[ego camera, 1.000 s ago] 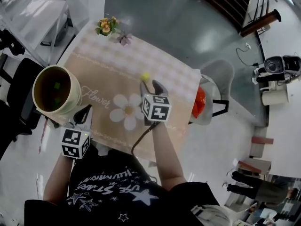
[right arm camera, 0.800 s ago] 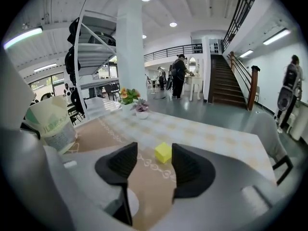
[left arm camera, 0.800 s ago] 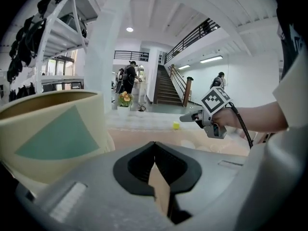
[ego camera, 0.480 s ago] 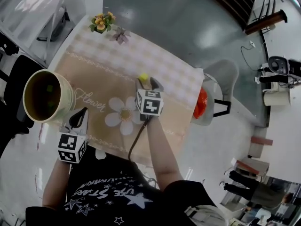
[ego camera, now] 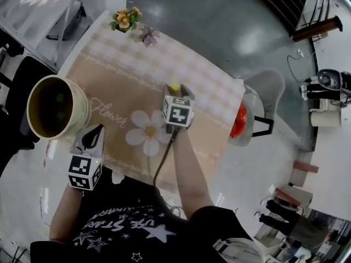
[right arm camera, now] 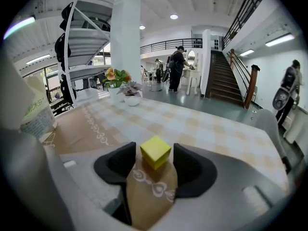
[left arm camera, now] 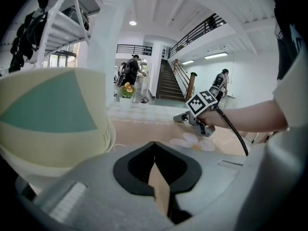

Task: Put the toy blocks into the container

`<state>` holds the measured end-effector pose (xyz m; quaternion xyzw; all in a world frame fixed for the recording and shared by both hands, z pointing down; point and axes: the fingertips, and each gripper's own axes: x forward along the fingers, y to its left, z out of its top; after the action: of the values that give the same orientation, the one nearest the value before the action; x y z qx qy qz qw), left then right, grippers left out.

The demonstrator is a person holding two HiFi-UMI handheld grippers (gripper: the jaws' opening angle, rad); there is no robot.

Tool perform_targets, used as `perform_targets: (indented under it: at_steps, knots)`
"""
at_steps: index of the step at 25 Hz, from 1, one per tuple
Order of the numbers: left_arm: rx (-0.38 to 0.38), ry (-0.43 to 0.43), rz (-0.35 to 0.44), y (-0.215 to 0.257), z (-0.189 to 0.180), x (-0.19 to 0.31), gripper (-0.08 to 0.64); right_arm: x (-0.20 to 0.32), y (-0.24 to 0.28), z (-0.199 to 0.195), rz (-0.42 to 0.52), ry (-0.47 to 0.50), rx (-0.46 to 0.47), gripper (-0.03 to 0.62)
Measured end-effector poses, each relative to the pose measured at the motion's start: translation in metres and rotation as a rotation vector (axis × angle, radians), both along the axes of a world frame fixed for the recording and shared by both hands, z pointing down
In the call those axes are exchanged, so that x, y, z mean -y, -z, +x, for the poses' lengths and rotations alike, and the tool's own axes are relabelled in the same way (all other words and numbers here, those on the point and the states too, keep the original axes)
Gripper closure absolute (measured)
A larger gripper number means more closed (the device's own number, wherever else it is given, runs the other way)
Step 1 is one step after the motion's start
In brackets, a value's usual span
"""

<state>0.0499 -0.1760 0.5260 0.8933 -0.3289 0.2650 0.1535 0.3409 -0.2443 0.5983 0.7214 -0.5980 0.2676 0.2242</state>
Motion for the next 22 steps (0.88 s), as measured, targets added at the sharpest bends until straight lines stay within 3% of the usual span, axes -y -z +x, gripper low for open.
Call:
perform_targets:
  at_steps: [2, 9, 22]
  knots:
    - [0.0, 0.002, -0.002, -0.001, -0.003, 0.0, 0.55, 0.0, -0.001, 0.001, -0.012, -0.005, -0.014, 0.392]
    - [-0.012, 0.006, 0.01, 0.004, -0.013, 0.0, 0.551, 0.0, 0.008, -0.008, -0.013, 0.001, -0.003, 0.402]
    - [-0.062, 0.06, 0.052, 0.029, -0.054, -0.009, 0.551, 0.01, 0.097, -0.08, 0.149, 0.116, 0.019, 0.402]
